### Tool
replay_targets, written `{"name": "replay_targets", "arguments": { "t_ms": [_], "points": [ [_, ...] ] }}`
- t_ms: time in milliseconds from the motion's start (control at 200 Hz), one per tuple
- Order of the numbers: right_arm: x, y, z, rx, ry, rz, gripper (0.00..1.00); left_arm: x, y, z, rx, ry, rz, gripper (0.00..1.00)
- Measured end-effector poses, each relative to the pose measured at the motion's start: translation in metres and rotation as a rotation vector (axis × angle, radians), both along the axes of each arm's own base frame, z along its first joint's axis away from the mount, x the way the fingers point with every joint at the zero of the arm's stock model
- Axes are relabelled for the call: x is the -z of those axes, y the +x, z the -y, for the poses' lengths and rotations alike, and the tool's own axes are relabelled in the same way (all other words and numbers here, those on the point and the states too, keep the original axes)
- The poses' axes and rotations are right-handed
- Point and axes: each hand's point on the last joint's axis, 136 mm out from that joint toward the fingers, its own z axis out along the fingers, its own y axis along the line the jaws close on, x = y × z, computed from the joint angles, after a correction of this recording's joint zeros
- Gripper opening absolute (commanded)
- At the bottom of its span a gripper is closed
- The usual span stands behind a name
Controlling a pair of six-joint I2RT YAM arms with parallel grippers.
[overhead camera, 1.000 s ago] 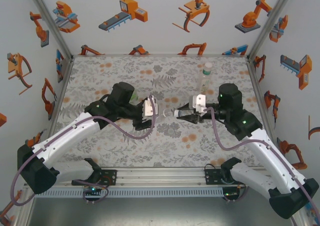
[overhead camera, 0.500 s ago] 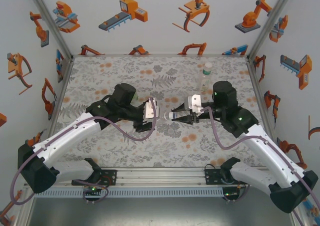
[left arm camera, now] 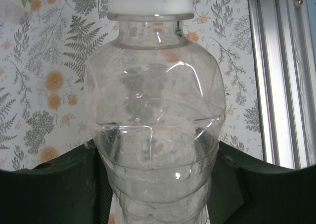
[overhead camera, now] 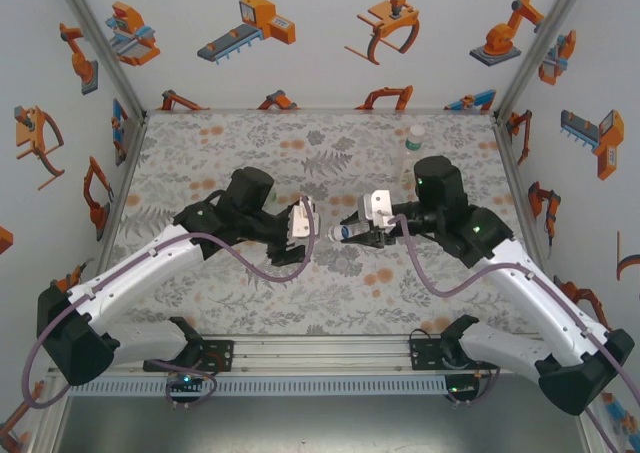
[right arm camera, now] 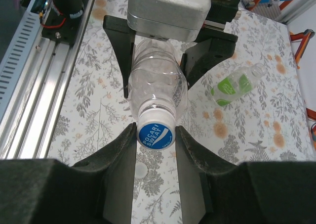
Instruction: Screw on the bottle caps
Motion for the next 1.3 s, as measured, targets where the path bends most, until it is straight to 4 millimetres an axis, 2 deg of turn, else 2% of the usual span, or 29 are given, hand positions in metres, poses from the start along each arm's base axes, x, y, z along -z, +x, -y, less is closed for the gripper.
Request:
{"name": "replay_targets", "arguments": {
  "t_ms": [451, 711, 911, 1142, 1302],
  "points": [
    [0.01, -0.007, -0.006, -0.036, -0.074, 0.059, 0.0, 0.005, -0.005, -0.003, 0.016, 0.023, -0.019, 0.0],
    [0.007, 0.002, -0.007, 0.077, -0.012, -0.063, 0.0, 0.003, 0.0, -0.006, -0.015, 0.027, 0.015, 0.0],
    [0.01, 0.026, -0.009, 0.277, 0.059, -0.316, 0.0, 0.007, 0.011, -0.01, -0.07, 0.057, 0.049, 0.0],
    [0.02, 0.057, -0.009, 0.536, 0.161, -0.754, 0.0, 0.013, 0.022, -0.015, -0.131, 0.092, 0.066, 0.0],
    [0.036, 0.074, -0.01, 0.675, 0.234, -1.078, 0.0, 0.02, 0.029, -0.021, -0.176, 0.119, 0.072, 0.0]
  ]
}}
